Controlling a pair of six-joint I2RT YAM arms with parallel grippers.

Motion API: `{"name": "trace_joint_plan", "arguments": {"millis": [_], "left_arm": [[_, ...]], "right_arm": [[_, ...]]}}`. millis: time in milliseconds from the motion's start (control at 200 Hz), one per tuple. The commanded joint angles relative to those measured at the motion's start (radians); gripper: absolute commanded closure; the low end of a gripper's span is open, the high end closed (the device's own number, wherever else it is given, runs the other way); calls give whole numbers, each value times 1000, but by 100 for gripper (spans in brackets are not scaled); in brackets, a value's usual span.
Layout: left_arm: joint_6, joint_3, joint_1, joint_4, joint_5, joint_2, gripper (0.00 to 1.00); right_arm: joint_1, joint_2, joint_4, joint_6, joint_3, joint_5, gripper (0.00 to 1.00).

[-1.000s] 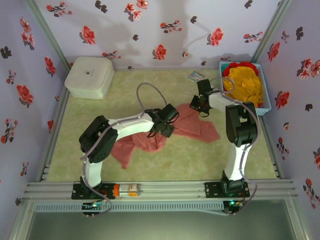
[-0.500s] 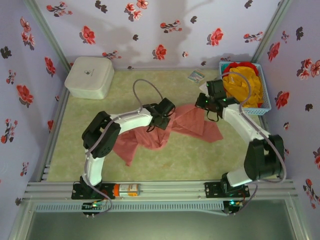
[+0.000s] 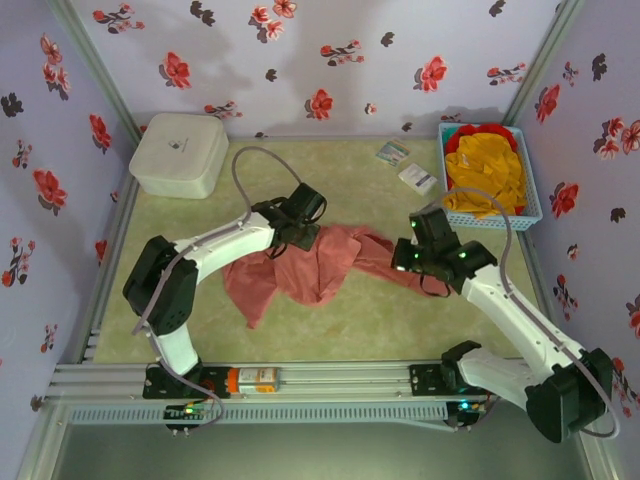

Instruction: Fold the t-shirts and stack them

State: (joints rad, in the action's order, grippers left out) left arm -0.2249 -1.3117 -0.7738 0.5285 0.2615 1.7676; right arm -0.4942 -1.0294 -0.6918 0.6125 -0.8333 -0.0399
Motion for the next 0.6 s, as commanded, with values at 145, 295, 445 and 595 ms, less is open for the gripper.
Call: {"name": "trace_joint_plan", "arguments": {"millis": [145,295,445,595], "left_arm": [[-5,20,31,87,3,10,87],[-49,27,37,171,9,10,76],[-114,100,51,190,8,-17,47],[-190,165,88,189,-1,-56,27]], "right_arm": [[-224,28,-179,310,127,-5,97],[-304,55,-211,404,205,-2,93],[-302,69,-156,408,217,103,54],[-248,19,-152,318,123,222,24]]}}
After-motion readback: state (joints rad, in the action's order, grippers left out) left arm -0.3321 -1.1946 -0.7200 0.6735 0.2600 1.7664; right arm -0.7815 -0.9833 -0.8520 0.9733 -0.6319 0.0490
